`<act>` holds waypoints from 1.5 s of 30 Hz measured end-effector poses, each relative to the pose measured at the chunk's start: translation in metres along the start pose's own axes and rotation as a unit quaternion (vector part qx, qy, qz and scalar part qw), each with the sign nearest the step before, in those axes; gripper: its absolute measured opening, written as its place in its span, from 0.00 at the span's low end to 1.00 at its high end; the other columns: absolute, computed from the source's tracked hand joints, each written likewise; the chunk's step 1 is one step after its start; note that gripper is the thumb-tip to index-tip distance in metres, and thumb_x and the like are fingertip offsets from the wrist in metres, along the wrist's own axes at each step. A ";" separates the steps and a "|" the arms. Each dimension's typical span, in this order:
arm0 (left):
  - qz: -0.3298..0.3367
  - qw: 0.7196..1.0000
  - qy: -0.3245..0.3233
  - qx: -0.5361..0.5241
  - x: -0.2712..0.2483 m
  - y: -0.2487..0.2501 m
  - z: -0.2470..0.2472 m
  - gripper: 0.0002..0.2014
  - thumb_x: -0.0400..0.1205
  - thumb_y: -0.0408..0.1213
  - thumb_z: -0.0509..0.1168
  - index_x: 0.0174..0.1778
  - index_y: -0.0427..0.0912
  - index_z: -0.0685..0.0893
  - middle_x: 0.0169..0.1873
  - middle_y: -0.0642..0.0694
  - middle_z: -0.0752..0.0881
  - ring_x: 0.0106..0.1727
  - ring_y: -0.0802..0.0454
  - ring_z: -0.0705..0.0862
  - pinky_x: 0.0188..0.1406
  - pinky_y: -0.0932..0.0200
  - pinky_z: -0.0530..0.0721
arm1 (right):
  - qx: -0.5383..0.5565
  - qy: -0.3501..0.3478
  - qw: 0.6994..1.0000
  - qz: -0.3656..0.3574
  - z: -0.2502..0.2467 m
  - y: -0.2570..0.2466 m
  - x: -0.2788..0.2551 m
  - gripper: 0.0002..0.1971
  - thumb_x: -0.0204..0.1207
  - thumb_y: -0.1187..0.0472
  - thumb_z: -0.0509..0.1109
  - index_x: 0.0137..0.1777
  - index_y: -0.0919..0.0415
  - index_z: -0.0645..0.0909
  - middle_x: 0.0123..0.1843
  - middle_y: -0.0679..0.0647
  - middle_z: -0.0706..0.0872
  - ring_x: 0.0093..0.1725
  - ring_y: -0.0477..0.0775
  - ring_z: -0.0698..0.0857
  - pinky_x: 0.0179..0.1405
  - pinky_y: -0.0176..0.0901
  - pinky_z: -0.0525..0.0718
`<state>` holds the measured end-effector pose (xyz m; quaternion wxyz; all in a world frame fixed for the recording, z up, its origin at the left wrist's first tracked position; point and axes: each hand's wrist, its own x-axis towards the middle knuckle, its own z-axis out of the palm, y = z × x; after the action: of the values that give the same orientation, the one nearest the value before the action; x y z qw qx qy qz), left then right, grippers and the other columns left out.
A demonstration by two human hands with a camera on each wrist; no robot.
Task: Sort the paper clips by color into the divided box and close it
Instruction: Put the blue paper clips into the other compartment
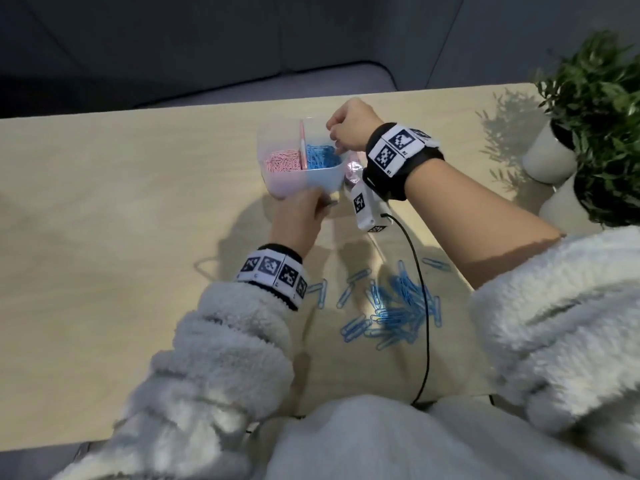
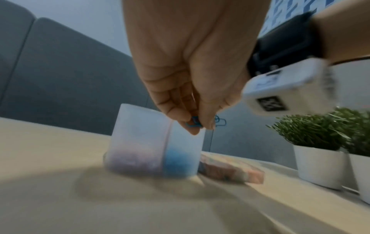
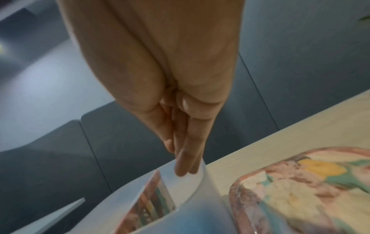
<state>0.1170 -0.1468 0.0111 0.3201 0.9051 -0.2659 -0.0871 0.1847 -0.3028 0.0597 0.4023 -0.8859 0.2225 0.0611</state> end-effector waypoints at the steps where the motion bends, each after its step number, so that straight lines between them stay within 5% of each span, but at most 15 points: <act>1: 0.000 1.000 0.020 0.009 0.013 0.004 -0.006 0.07 0.79 0.32 0.64 0.49 0.36 0.85 0.48 0.38 0.87 0.51 0.41 0.83 0.50 0.50 0.79 | 0.035 0.011 0.999 -0.004 -0.004 0.004 -0.004 0.13 0.76 0.73 0.59 0.53 0.70 0.84 0.54 0.64 0.86 0.45 0.58 0.83 0.54 0.54 0.88; 7: -0.011 0.995 0.029 0.090 0.074 0.024 -0.019 0.12 0.81 0.33 0.58 0.56 0.38 0.84 0.56 0.36 0.85 0.59 0.39 0.79 0.55 0.52 0.72 | 0.179 0.032 0.983 0.003 -0.024 0.050 -0.060 0.16 0.76 0.75 0.56 0.35 0.60 0.80 0.37 0.59 0.84 0.34 0.54 0.85 0.45 0.48 0.89; 10: -0.020 0.992 0.004 0.125 0.081 0.025 -0.015 0.14 0.82 0.32 0.55 0.56 0.36 0.84 0.54 0.30 0.83 0.57 0.34 0.79 0.53 0.49 0.76 | 0.170 0.015 0.985 0.011 -0.029 0.086 -0.093 0.15 0.77 0.76 0.57 0.38 0.61 0.80 0.36 0.55 0.84 0.28 0.43 0.85 0.34 0.34 0.87; 13: 0.038 0.990 0.063 0.123 0.066 0.016 -0.008 0.14 0.81 0.35 0.54 0.53 0.38 0.85 0.53 0.36 0.84 0.57 0.37 0.77 0.54 0.48 0.73 | 0.054 0.022 0.998 0.008 -0.033 0.130 -0.122 0.06 0.74 0.70 0.67 0.46 0.64 0.84 0.39 0.53 0.84 0.34 0.47 0.80 0.41 0.39 0.79; 17: 0.074 0.987 0.025 0.138 0.009 -0.002 0.006 0.11 0.79 0.32 0.59 0.52 0.39 0.85 0.51 0.35 0.85 0.53 0.34 0.80 0.51 0.44 0.75 | -0.165 -0.046 0.984 0.056 -0.032 0.180 -0.163 0.28 0.61 0.47 0.81 0.58 0.60 0.80 0.53 0.59 0.79 0.50 0.58 0.79 0.54 0.43 0.76; 20: -0.007 0.989 -0.078 0.122 -0.048 -0.028 0.021 0.11 0.78 0.31 0.64 0.55 0.35 0.83 0.52 0.32 0.82 0.53 0.32 0.81 0.55 0.41 0.78 | -0.208 -0.094 0.969 0.094 -0.019 0.201 -0.188 0.46 0.52 0.40 0.82 0.67 0.60 0.72 0.61 0.62 0.74 0.63 0.63 0.76 0.66 0.55 0.76; 23: -0.085 0.989 -0.105 0.062 -0.090 -0.041 0.033 0.12 0.78 0.33 0.66 0.56 0.34 0.80 0.52 0.33 0.79 0.51 0.34 0.82 0.56 0.43 0.80 | -0.179 -0.089 0.976 0.087 0.003 0.206 -0.206 0.55 0.47 0.41 0.85 0.73 0.62 0.66 0.62 0.63 0.73 0.63 0.64 0.74 0.66 0.54 0.75; 26: -0.070 0.992 -0.091 0.049 -0.108 -0.031 0.045 0.10 0.78 0.29 0.64 0.55 0.34 0.80 0.51 0.33 0.79 0.51 0.35 0.81 0.54 0.47 0.77 | -0.141 -0.085 0.985 0.059 0.028 0.195 -0.216 0.52 0.48 0.48 0.86 0.71 0.63 0.66 0.61 0.62 0.71 0.60 0.63 0.75 0.64 0.51 0.77; 31: -0.003 0.992 -0.125 0.033 -0.109 -0.002 0.065 0.11 0.80 0.33 0.63 0.56 0.34 0.82 0.49 0.33 0.80 0.52 0.35 0.80 0.55 0.44 0.78 | -0.108 -0.065 0.992 0.012 0.055 0.162 -0.213 0.33 0.64 0.57 0.79 0.68 0.62 0.70 0.60 0.61 0.72 0.57 0.64 0.79 0.59 0.49 0.78; 34: 0.010 0.985 -0.159 0.067 -0.114 0.008 0.062 0.31 0.72 0.49 0.72 0.67 0.36 0.74 0.56 0.37 0.77 0.58 0.39 0.75 0.62 0.48 0.73 | -0.105 -0.056 0.993 0.005 0.053 0.158 -0.216 0.34 0.64 0.54 0.80 0.69 0.62 0.71 0.61 0.61 0.73 0.59 0.62 0.79 0.62 0.52 0.79; 38: -0.020 0.973 -0.174 0.148 -0.126 0.002 0.057 0.54 0.57 0.61 0.78 0.74 0.39 0.63 0.62 0.39 0.72 0.63 0.41 0.69 0.66 0.50 0.67 | -0.162 -0.096 0.982 0.012 0.043 0.175 -0.231 0.49 0.52 0.49 0.85 0.70 0.60 0.64 0.61 0.60 0.71 0.57 0.61 0.78 0.58 0.57 0.81; 42: -0.049 0.979 -0.174 0.088 -0.126 0.004 0.060 0.47 0.60 0.51 0.80 0.72 0.40 0.67 0.61 0.39 0.71 0.61 0.42 0.70 0.64 0.53 0.70 | -0.140 -0.095 0.985 0.008 0.054 0.174 -0.236 0.52 0.54 0.54 0.85 0.75 0.59 0.59 0.62 0.60 0.69 0.57 0.61 0.78 0.58 0.56 0.82; 45: -0.031 0.980 -0.187 0.060 -0.116 0.009 0.062 0.34 0.67 0.41 0.77 0.69 0.39 0.73 0.60 0.38 0.73 0.61 0.42 0.72 0.62 0.55 0.72 | -0.077 -0.066 0.995 0.016 0.059 0.164 -0.225 0.40 0.60 0.56 0.82 0.71 0.59 0.67 0.59 0.57 0.71 0.56 0.58 0.80 0.60 0.54 0.82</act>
<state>-0.0052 -0.1233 -0.0331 0.2072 0.8980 -0.2979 -0.2488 -0.0849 -0.2758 -0.0276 0.3461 -0.9045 0.2039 0.1430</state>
